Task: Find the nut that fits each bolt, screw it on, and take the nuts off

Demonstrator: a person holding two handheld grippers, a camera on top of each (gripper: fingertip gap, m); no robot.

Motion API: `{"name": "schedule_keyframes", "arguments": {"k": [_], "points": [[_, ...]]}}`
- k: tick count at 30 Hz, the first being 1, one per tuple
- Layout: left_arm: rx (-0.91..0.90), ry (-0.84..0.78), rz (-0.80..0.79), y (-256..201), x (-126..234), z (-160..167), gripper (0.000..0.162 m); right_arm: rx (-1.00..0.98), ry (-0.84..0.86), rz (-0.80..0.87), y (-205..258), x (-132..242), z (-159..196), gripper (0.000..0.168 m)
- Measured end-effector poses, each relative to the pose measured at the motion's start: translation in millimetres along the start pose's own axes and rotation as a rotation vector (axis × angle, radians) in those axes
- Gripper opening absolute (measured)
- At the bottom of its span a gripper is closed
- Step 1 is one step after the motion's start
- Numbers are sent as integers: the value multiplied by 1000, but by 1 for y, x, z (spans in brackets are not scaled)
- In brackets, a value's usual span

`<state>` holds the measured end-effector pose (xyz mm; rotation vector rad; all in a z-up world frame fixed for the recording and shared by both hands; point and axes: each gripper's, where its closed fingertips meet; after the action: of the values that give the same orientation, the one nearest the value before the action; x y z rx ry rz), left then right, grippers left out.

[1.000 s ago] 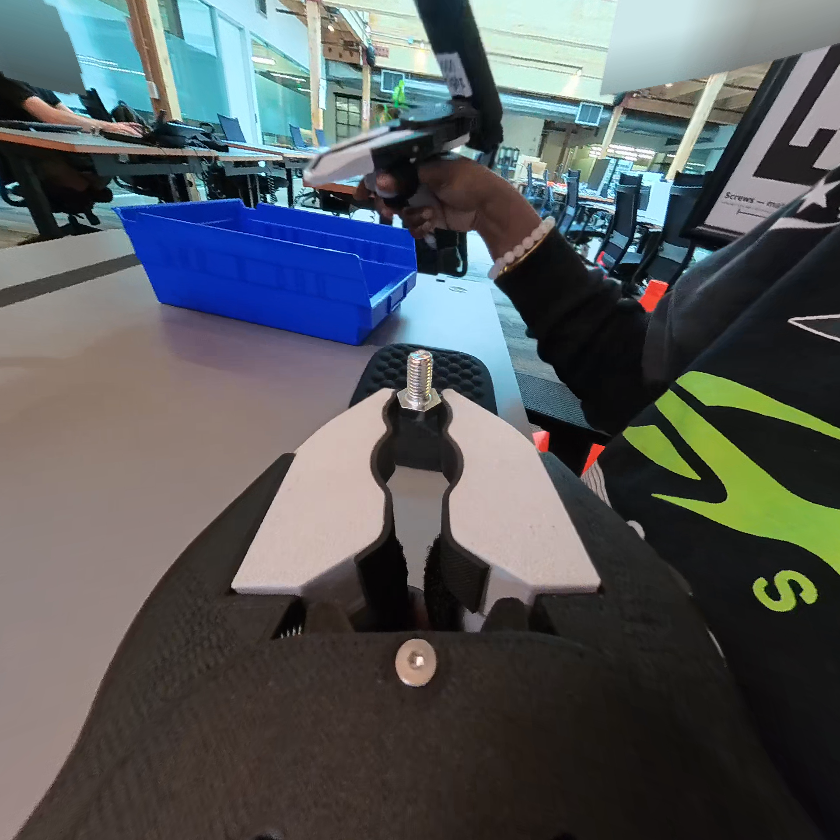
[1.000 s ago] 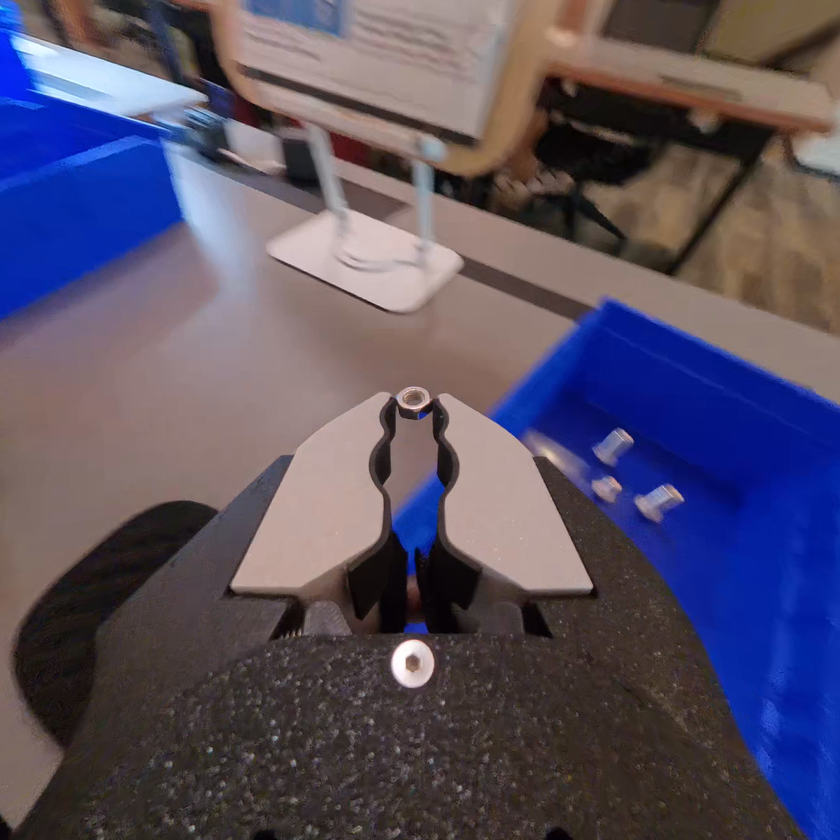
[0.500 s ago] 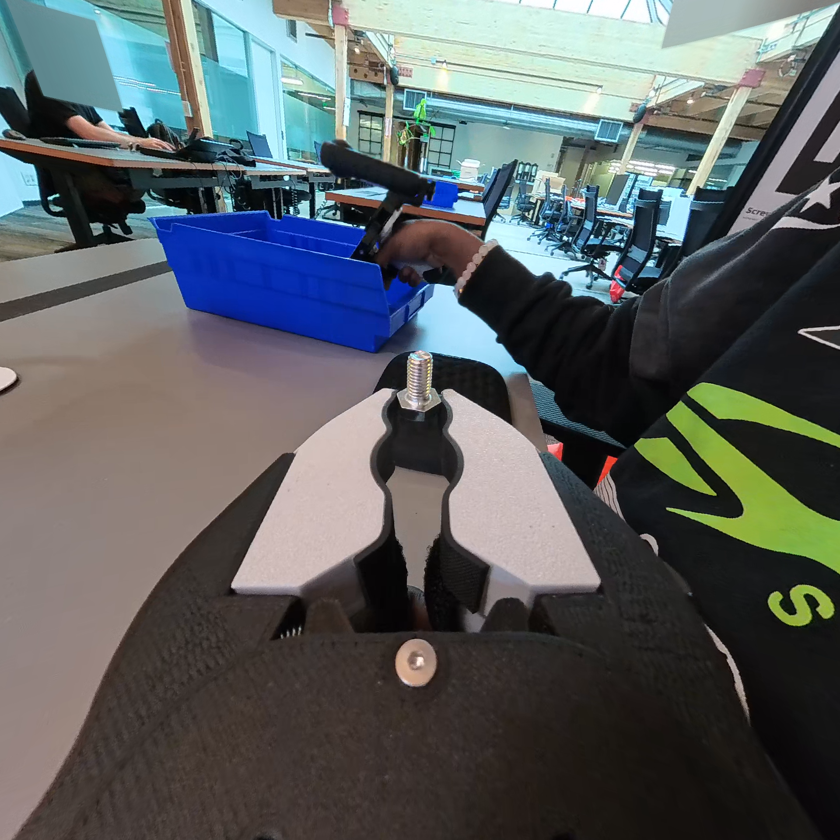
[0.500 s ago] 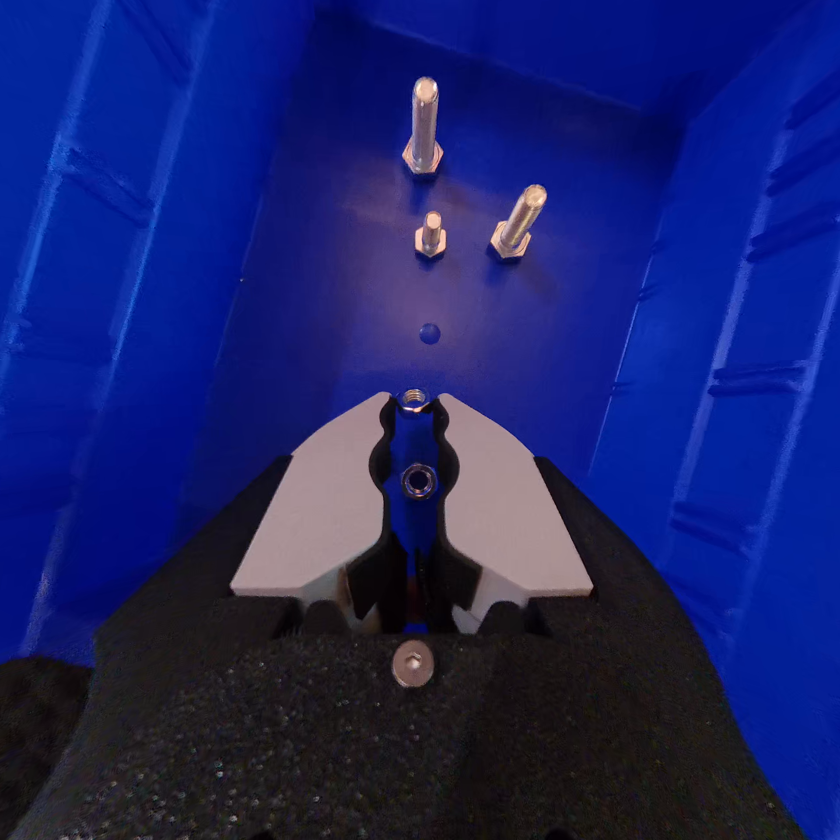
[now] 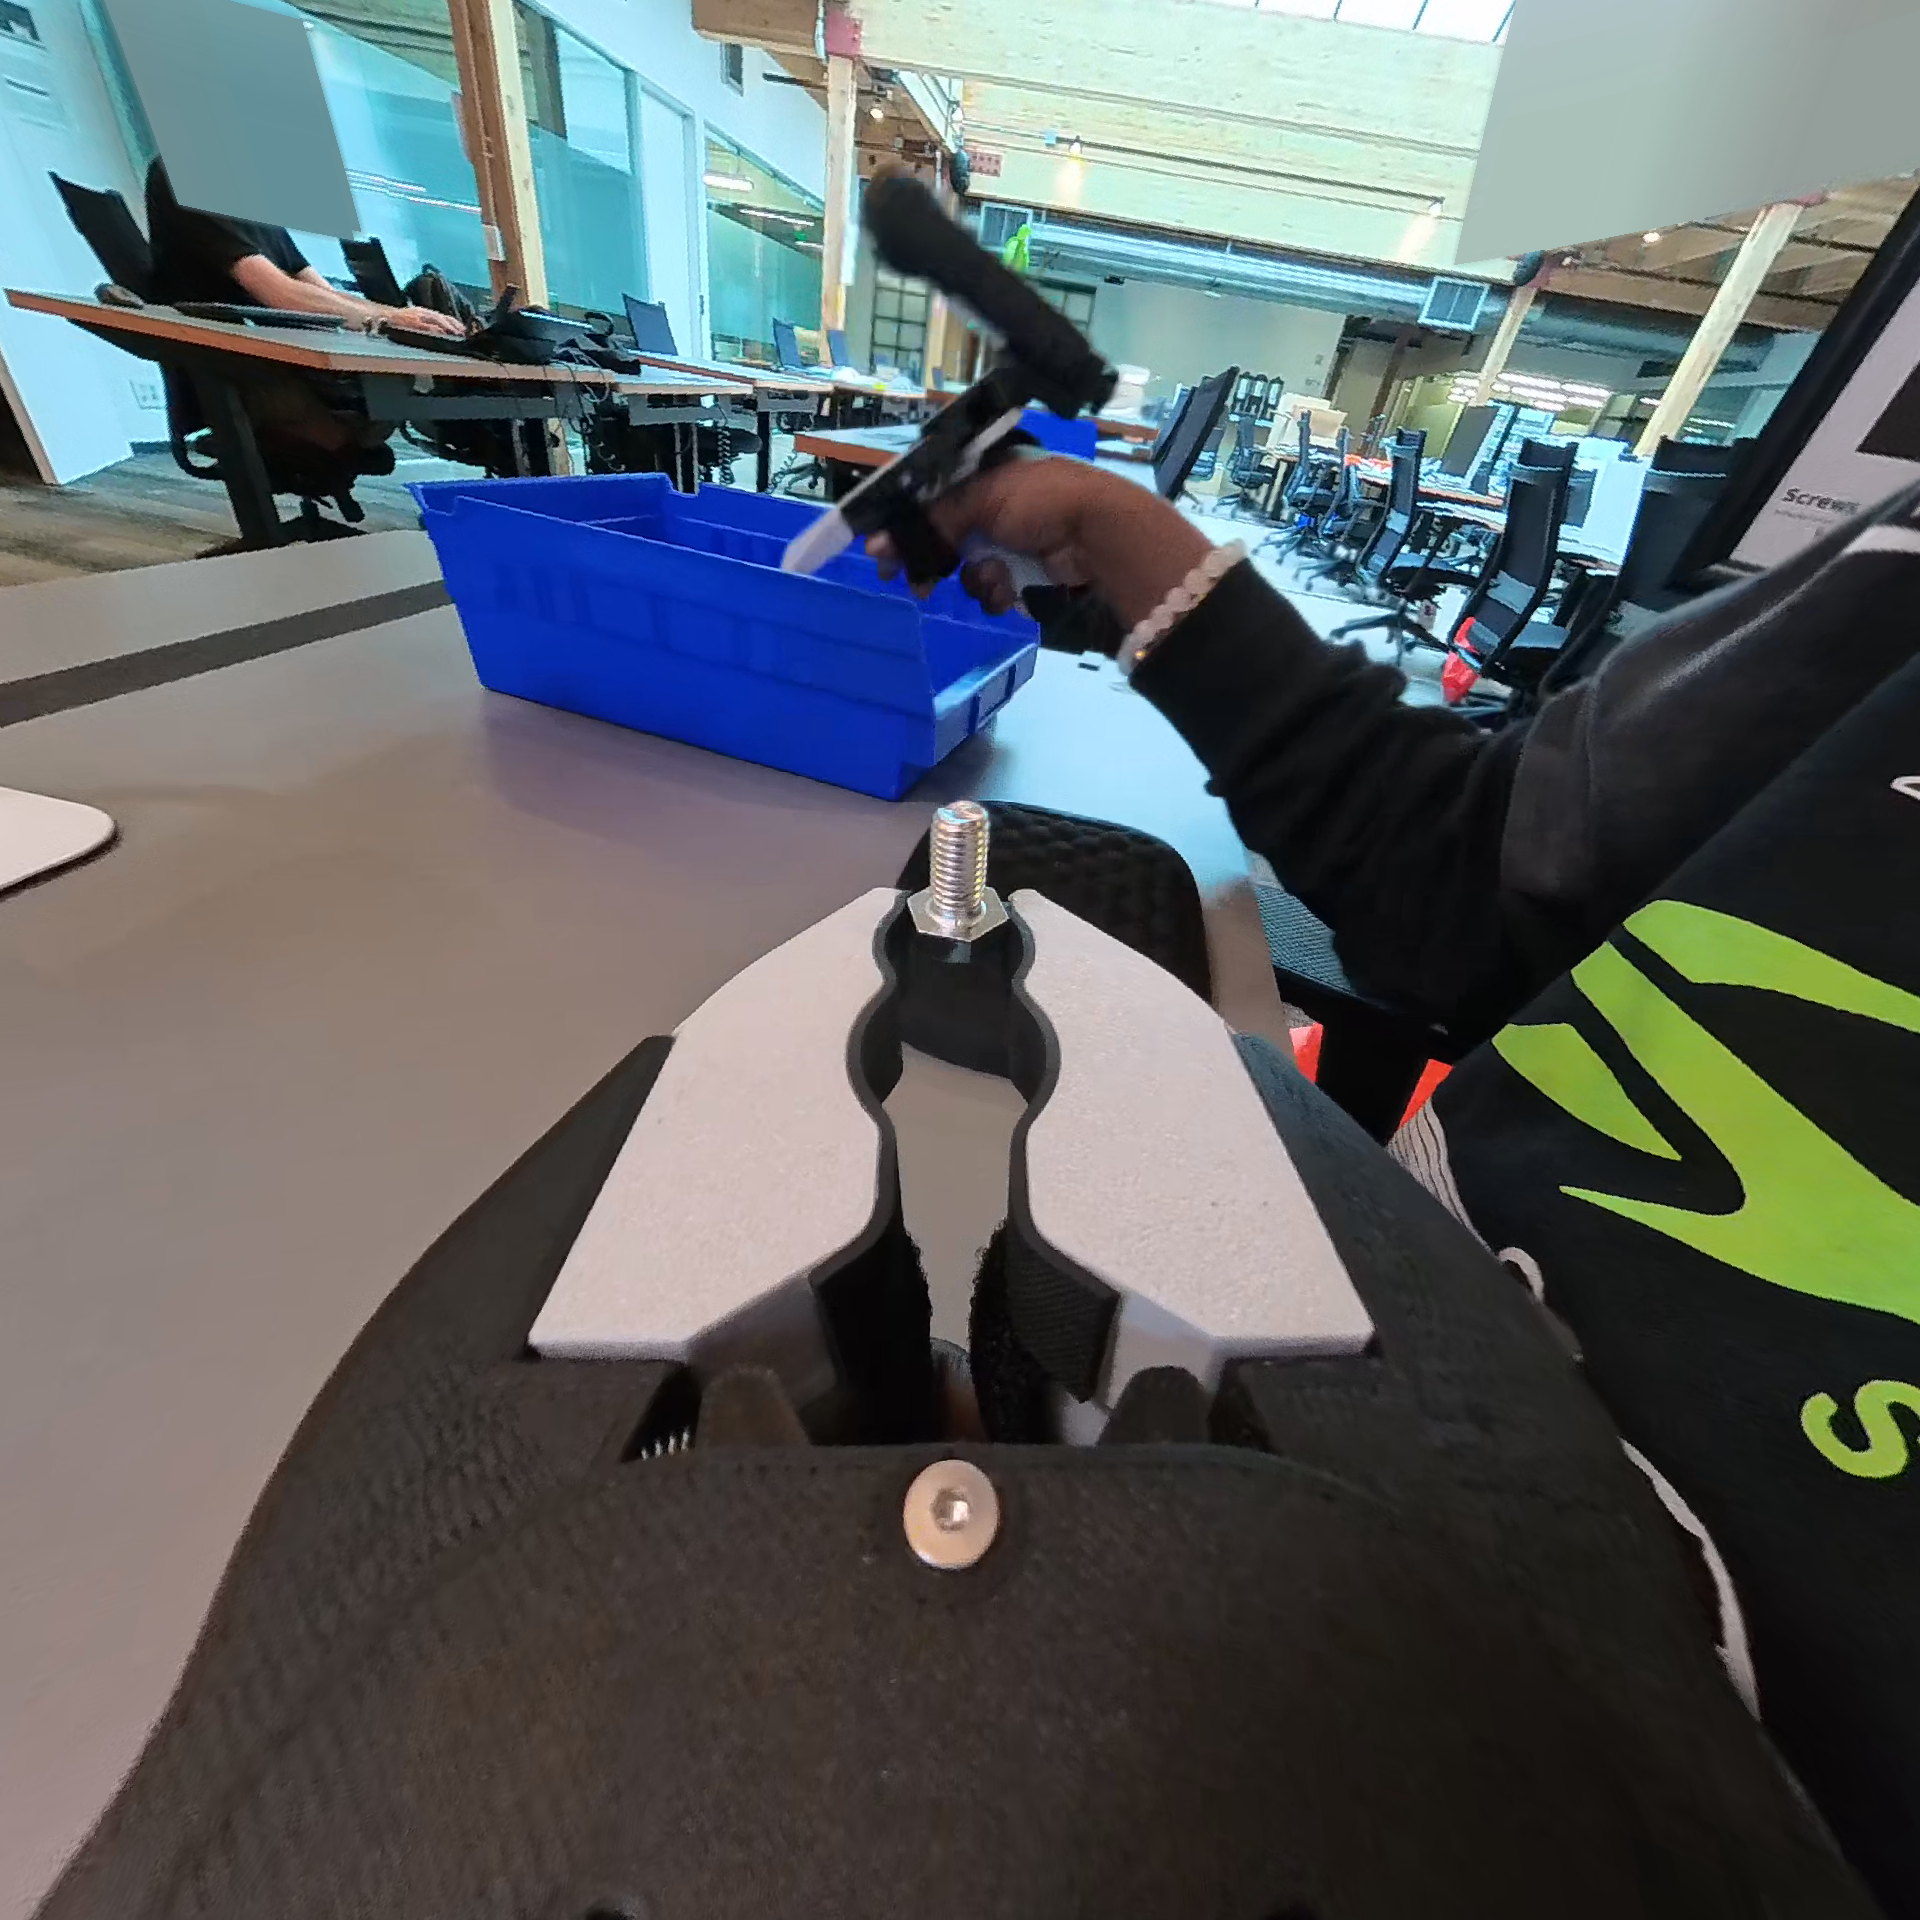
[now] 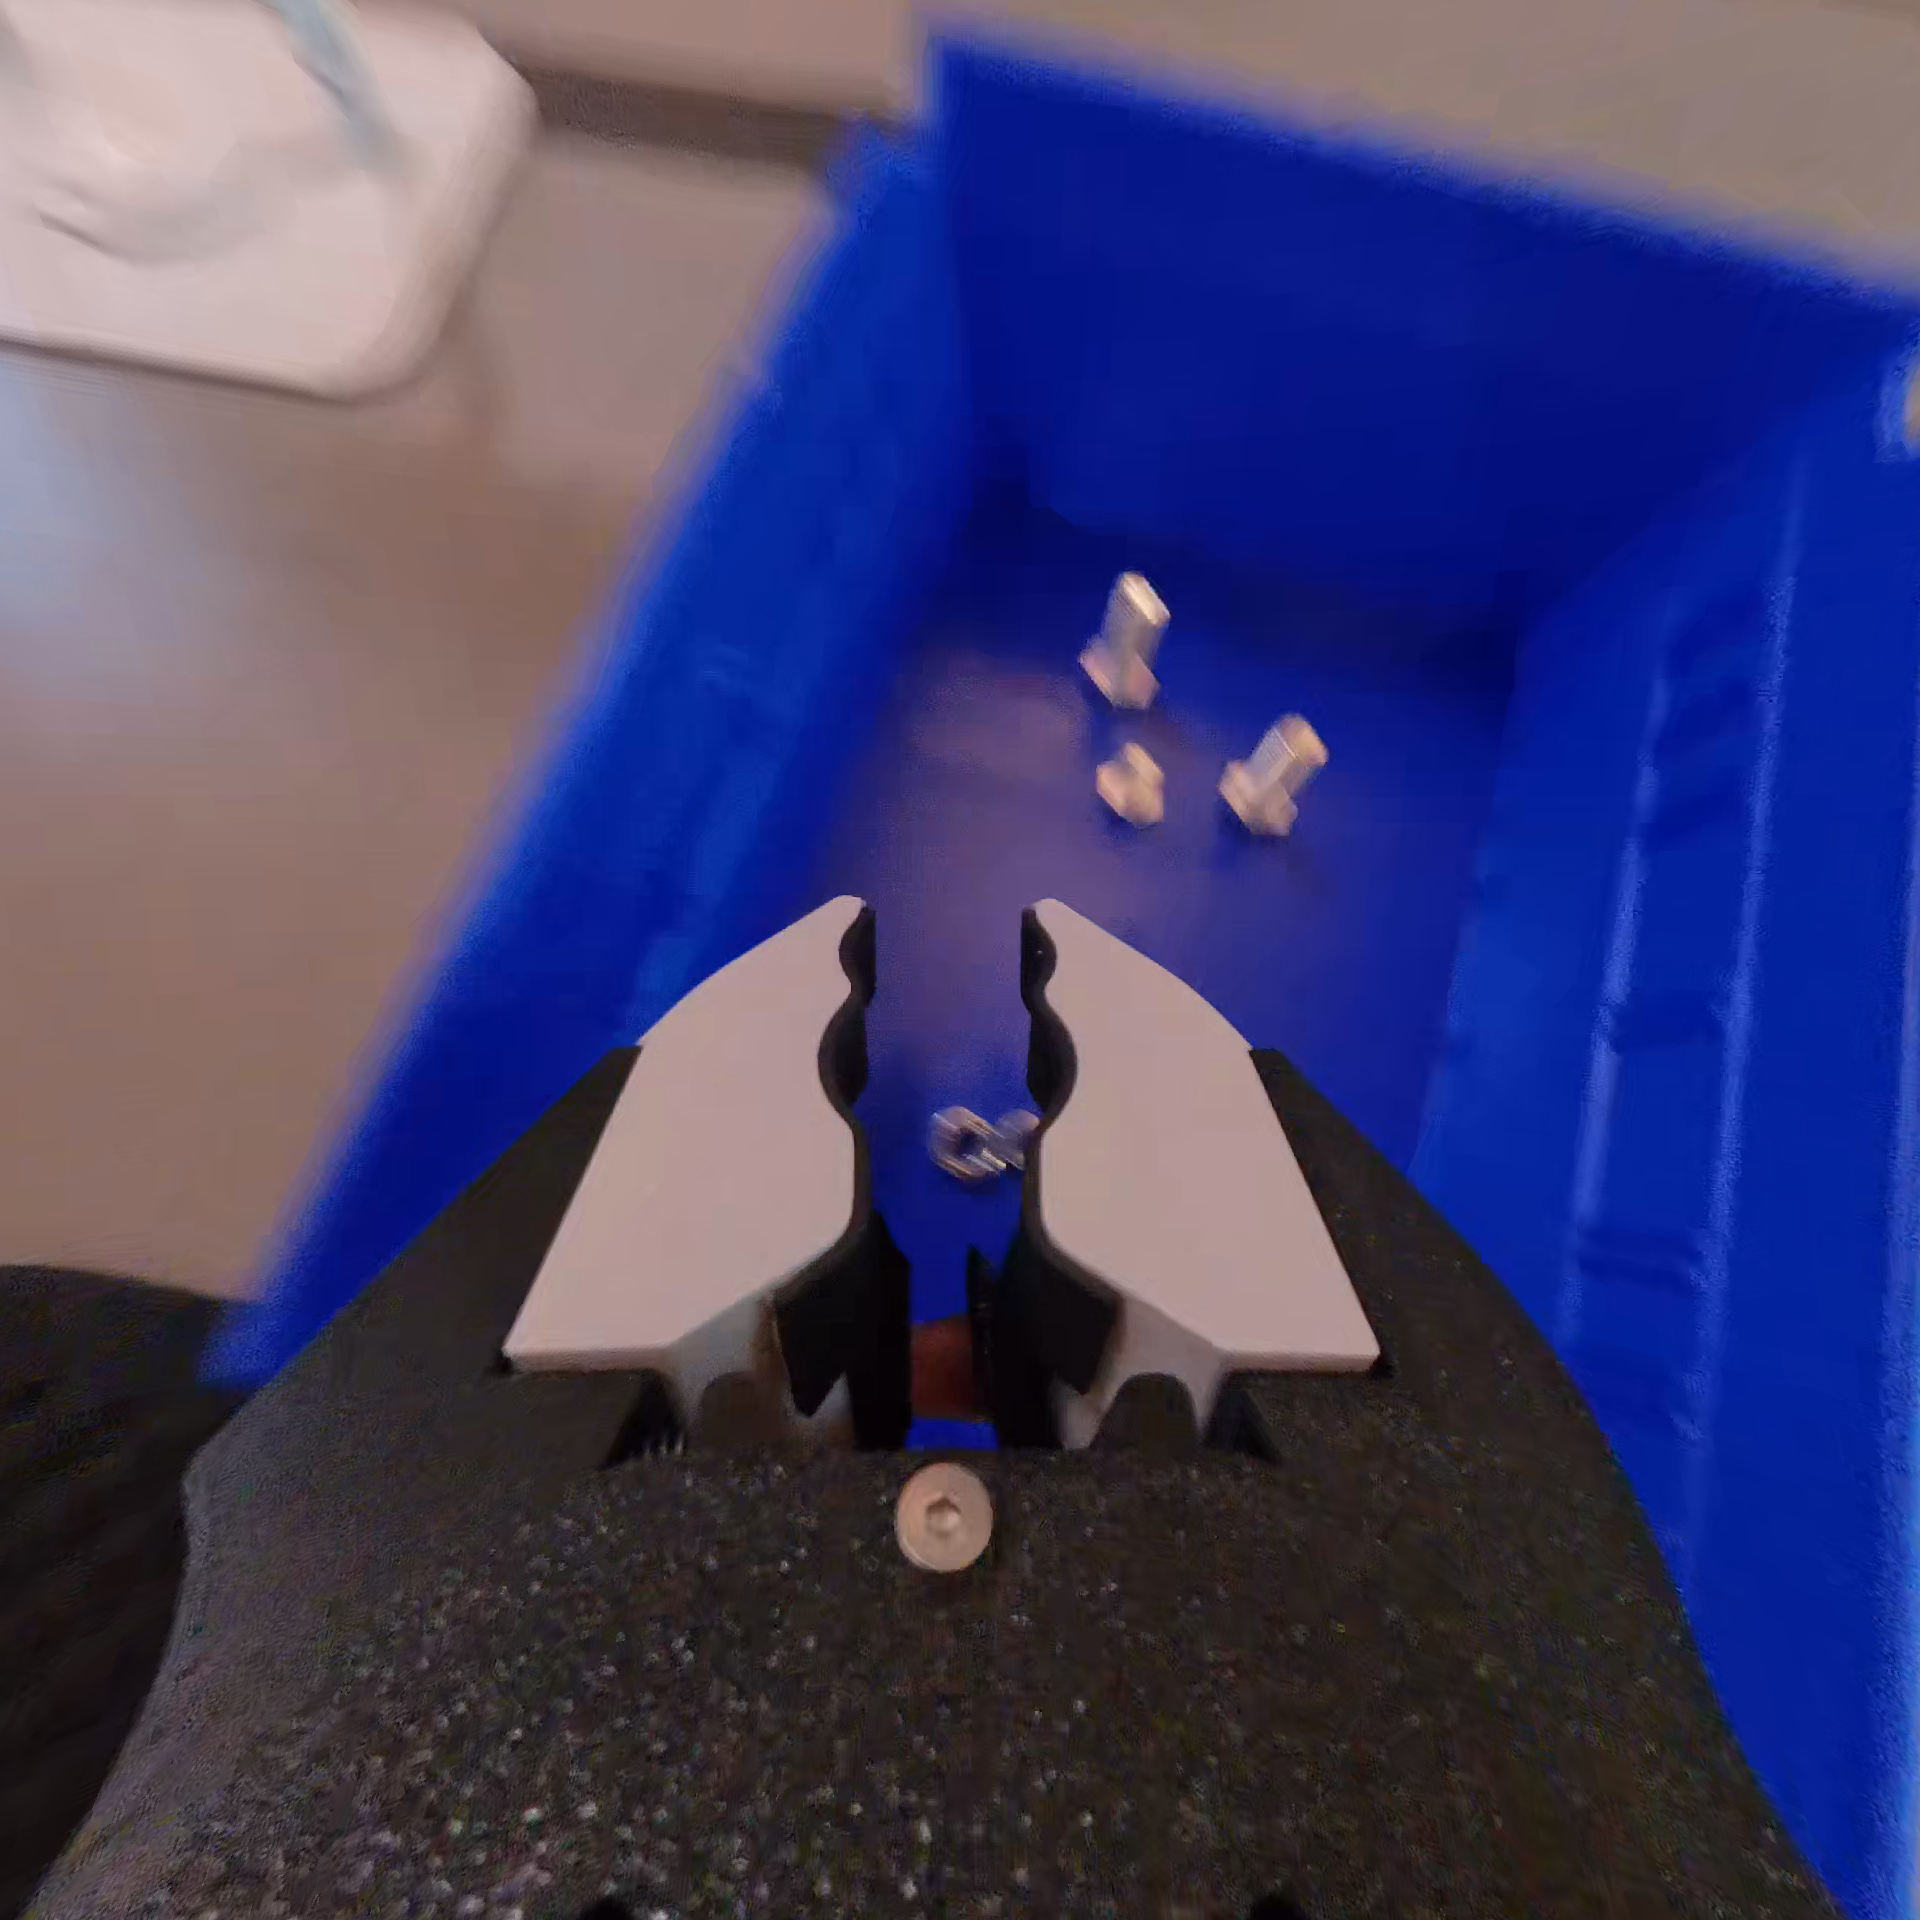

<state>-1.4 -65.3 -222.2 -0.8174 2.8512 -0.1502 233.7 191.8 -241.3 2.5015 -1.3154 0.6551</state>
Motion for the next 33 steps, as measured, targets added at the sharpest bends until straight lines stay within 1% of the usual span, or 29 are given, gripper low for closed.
{"name": "schedule_keyframes", "arguments": {"k": [2,4,5,7,9,11,12,15,18,21,23,24,26,27,29,31,33], "points": [[-4,5,-17,3,0,1,16,70,-152,-159,56,16,-32,27],[-9,13,-26,4,0,2,16,159,-255,-376,129,35,-50,27],[-13,18,-28,4,0,3,16,203,-283,-506,169,45,-52,27],[-21,23,-30,4,0,4,15,270,-300,-749,243,66,-45,26],[-26,27,-31,4,0,5,16,327,-268,-934,299,81,-28,25],[-29,30,-30,4,-1,5,15,366,-238,-1044,335,87,-12,25],[-32,33,-32,4,0,6,15,369,-237,-1073,347,88,-9,24],[-43,41,-30,3,-1,7,16,382,-221,-1104,365,84,-1,22],[-47,45,-29,3,-1,7,16,379,-207,-1136,372,83,3,19],[-46,47,-25,2,-1,8,16,394,-216,-1115,371,79,3,8],[-44,36,-21,1,-1,6,16,394,-225,-1114,369,80,2,8],[-37,34,-23,2,-1,6,20,392,-235,-1102,365,80,-1,8],[-19,40,-32,4,-2,7,33,387,-267,-1035,347,78,-12,8],[-18,40,-37,4,-2,7,36,381,-285,-973,331,75,-21,8],[-26,33,-44,5,-2,6,39,366,-325,-782,280,63,-42,8],[-29,30,-46,5,-2,6,39,322,-337,-534,208,47,-61,8],[-32,25,-53,6,-2,5,39,255,-315,-287,129,32,-67,8]]}}
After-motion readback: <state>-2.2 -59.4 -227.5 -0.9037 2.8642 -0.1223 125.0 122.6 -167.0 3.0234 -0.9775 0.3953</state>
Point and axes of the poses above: each gripper's, where its closed fingertips meet, x back along the fingers, z out of its underside, y = z × x across the jaws, and after that the axes turned 10 degrees about -y, right-handed
